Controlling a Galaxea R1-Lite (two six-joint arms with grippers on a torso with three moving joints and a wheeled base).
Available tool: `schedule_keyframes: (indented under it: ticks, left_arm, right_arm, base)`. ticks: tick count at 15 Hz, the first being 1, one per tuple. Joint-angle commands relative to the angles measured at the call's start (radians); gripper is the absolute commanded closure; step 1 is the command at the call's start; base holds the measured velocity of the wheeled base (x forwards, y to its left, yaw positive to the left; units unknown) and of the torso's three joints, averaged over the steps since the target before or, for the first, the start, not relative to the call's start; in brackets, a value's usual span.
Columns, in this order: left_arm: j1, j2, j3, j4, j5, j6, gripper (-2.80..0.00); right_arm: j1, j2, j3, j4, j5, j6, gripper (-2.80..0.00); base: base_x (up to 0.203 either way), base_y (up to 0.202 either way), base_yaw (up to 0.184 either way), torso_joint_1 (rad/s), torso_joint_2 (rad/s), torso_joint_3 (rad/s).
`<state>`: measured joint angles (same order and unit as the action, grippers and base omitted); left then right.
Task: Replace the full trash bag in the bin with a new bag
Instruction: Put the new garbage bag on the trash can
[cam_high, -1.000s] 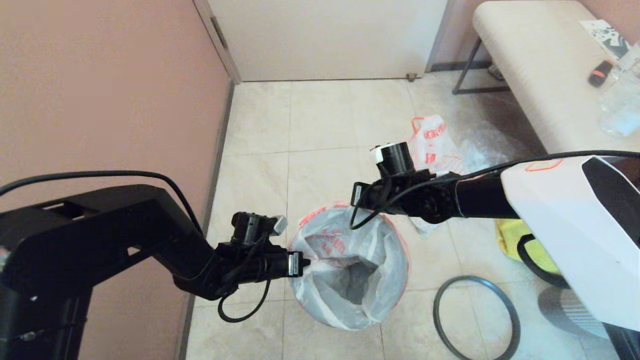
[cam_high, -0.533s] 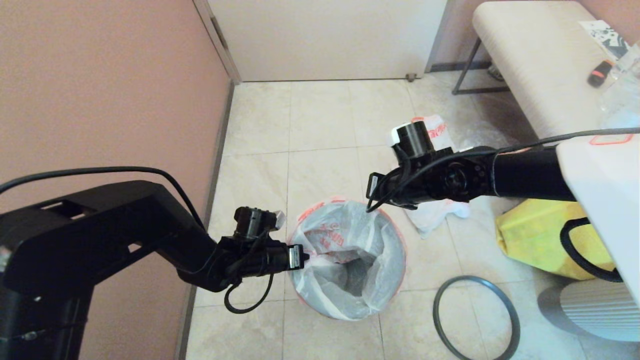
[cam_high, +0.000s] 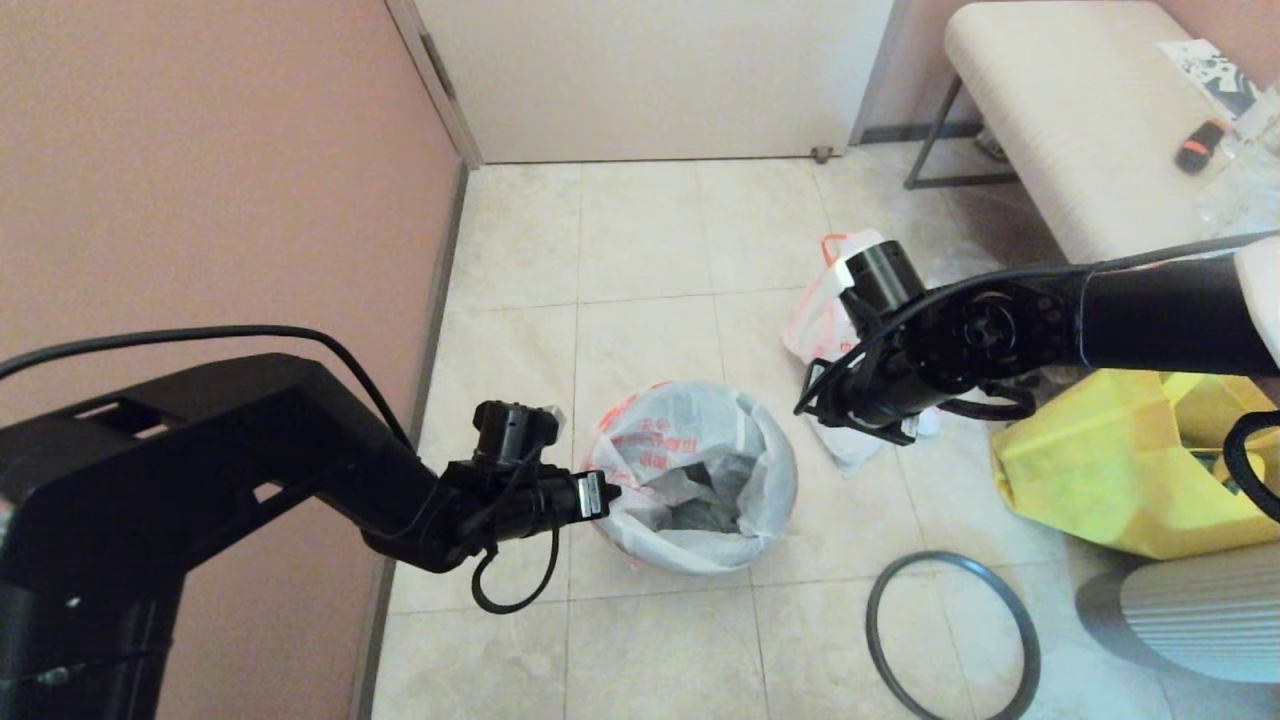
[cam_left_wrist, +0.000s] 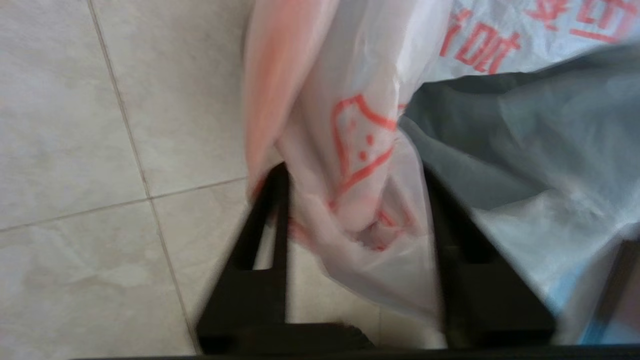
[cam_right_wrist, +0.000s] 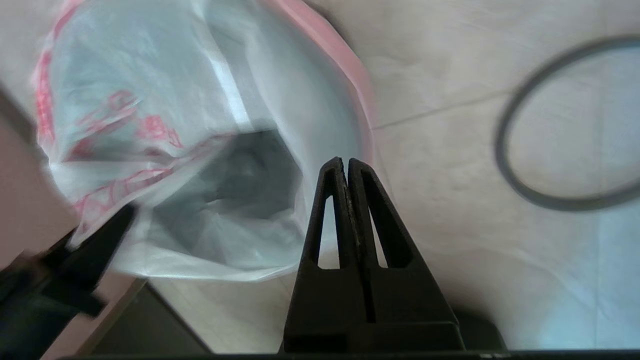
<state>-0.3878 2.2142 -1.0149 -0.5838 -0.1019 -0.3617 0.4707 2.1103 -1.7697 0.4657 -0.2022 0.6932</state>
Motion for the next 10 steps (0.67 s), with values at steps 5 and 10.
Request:
schedule_keyframes:
  ticks: [5,10]
  left_arm:
    - [-0.055,-0.169,-0.068,0.259,0.028,-0.005,-2.80]
    - [-0.035,-0.087,-0.073,0.266,0.052,0.006,-2.80]
  right_arm:
    - [-0.055,-0.086,0.053,0.132,-0.060,0.008,0.00]
    - [-0.038,-0.064,0.093,0.128,-0.064,0.048,0.00]
  base:
    - [0.000,0.000,0.000,0.000,0.00,0.000]
    - [0.000,0.000,0.000,0.000,0.00,0.000]
